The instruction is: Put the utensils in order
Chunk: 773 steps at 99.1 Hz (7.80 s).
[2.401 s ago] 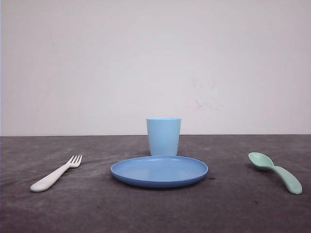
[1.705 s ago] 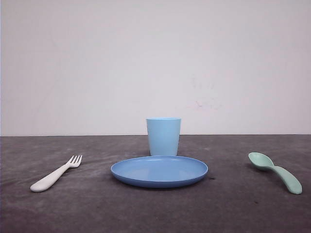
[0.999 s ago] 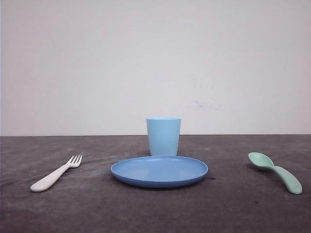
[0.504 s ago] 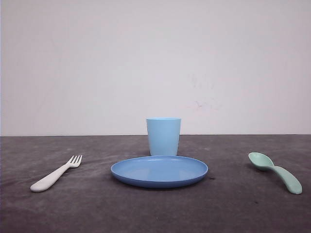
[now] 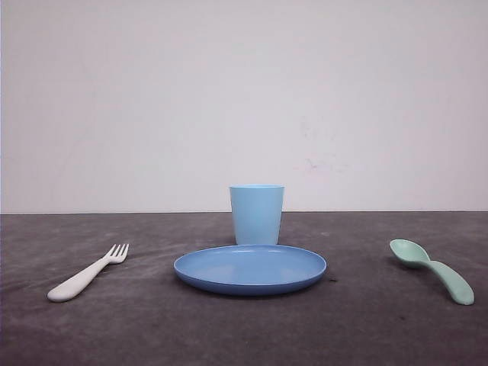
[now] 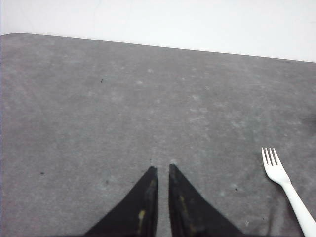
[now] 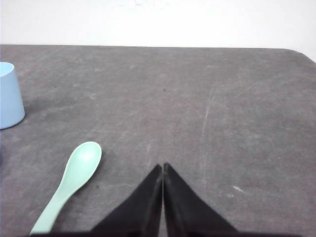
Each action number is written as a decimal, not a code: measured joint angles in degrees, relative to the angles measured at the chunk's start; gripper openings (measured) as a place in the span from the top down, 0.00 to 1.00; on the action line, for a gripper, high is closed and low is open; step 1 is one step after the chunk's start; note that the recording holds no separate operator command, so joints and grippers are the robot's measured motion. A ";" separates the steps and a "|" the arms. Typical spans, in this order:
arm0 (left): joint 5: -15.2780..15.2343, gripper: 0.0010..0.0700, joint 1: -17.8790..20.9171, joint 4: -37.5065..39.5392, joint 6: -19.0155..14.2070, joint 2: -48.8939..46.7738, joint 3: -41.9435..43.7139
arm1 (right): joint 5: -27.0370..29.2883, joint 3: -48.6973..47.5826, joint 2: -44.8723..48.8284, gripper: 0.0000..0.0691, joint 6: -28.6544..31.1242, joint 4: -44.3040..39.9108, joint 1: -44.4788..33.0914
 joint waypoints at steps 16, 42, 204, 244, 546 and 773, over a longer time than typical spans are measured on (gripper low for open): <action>0.00 0.99 0.00 0.00 0.00 0.00 0.00 | 0.00 0.00 0.00 0.99 0.00 0.02 0.00; 0.00 0.99 0.00 0.00 -0.02 0.00 0.00 | -0.02 -0.02 0.00 0.99 0.20 -0.02 0.00; 7.39 0.99 -2.62 -17.53 2.84 48.00 45.33 | -4.31 50.29 55.93 0.99 2.05 -27.98 0.07; 7.34 0.66 -2.62 -19.34 2.84 48.22 45.33 | -4.31 50.29 56.89 0.42 1.22 -28.41 0.07; -7.72 0.95 -27.32 -4.96 -12.22 90.25 45.55 | -4.31 50.29 57.83 0.02 1.07 -30.12 0.17; 13.57 0.95 -30.75 49.31 2.86 116.32 65.09 | -4.31 50.29 57.86 0.02 1.09 -32.24 0.17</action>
